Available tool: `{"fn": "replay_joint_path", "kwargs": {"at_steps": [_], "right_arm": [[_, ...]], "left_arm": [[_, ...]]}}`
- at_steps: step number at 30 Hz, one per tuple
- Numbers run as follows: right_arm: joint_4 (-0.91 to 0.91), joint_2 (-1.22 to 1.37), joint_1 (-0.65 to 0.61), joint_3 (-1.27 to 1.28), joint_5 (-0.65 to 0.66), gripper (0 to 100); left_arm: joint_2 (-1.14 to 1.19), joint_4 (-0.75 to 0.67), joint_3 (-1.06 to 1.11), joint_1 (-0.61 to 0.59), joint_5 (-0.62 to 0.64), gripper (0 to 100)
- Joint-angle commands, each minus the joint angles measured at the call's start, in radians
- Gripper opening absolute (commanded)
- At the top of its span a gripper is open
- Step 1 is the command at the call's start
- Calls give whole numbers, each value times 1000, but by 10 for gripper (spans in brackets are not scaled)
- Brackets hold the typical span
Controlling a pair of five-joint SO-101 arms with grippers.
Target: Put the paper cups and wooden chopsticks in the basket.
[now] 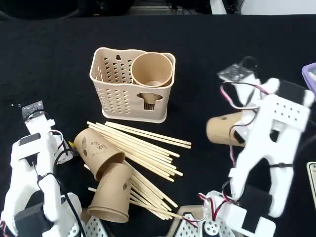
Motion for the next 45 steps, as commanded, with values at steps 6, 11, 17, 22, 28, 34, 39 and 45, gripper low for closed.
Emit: {"fn": "replay_joint_path", "kwargs": {"at_steps": [6, 11, 17, 22, 28, 34, 39, 45], "right_arm": [[-106, -56, -285, 53, -152, 15], [-147, -102, -404, 99, -232, 156], [-187, -111, -479, 163, -235, 86], [-219, -122, -430, 125, -276, 8], [-144, -245, -342, -1, -239, 11], [-138, -387, -351, -122, -153, 11], [-216, -473, -480, -321, -195, 11], [-242, -357, -712, -478, -245, 11]], "left_arm": [[-3, -12, 12, 31, 9, 234], [-3, -12, 12, 30, 9, 234], [-3, -12, 12, 30, 8, 234], [-3, -12, 12, 30, 8, 234], [-3, -12, 12, 30, 8, 234], [-3, -12, 12, 30, 8, 234], [-3, -12, 12, 30, 8, 234], [-3, -12, 12, 30, 8, 234]]}}
